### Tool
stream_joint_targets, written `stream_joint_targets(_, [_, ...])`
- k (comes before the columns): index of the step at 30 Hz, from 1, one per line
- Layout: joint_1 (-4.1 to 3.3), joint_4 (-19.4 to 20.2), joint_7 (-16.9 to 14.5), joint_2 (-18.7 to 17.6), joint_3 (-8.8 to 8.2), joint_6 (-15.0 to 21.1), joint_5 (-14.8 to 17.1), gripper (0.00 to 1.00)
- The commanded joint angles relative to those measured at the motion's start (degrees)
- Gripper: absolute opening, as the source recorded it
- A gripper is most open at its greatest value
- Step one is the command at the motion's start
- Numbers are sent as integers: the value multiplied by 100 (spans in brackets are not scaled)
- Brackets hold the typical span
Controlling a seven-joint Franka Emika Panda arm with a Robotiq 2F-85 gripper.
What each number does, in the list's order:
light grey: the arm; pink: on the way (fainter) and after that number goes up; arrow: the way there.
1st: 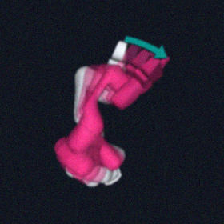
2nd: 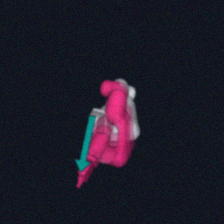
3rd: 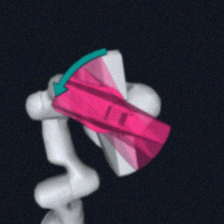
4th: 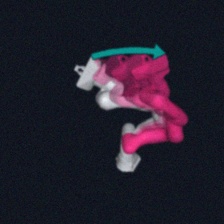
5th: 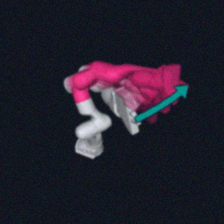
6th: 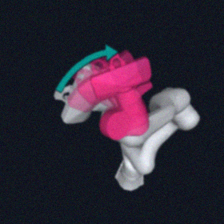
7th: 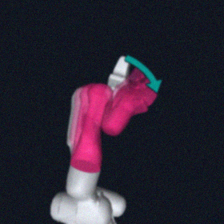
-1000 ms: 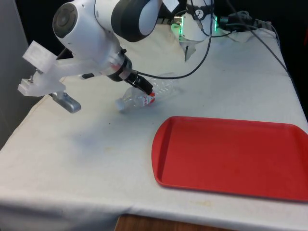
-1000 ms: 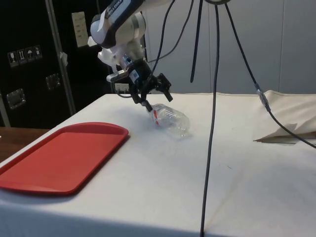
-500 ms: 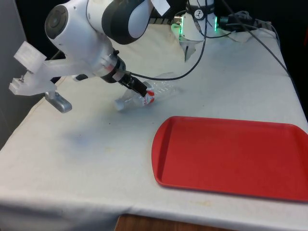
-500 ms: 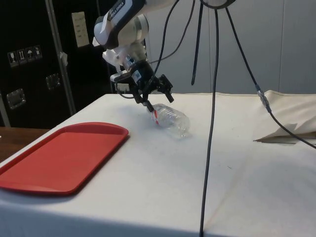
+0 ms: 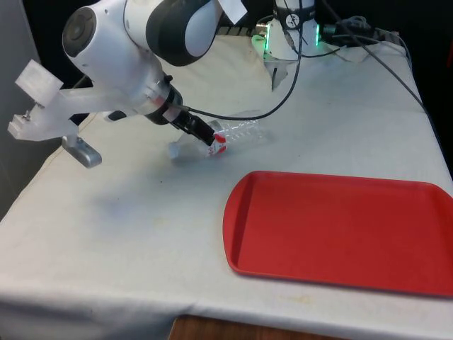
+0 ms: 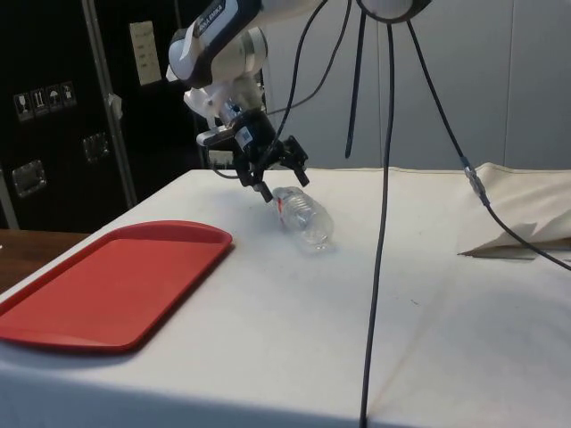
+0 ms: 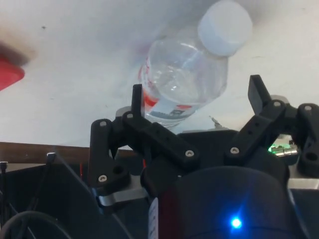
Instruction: Place the bottle upright on the tray.
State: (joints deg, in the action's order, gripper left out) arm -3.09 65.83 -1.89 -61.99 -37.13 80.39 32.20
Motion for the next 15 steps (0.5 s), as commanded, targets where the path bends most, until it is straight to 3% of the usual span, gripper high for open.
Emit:
stream_joint_targets(1, [29,-103,80,-57,29,-69,34,100])
stream_joint_targets(5, [-23,-46,120,-29,0,6,74,100])
stream_joint_targets(6, [11,-92,189,-63,23,-40,120,100])
stream_joint_targets(15, [-11,-17,424,-86,17,6,321,100])
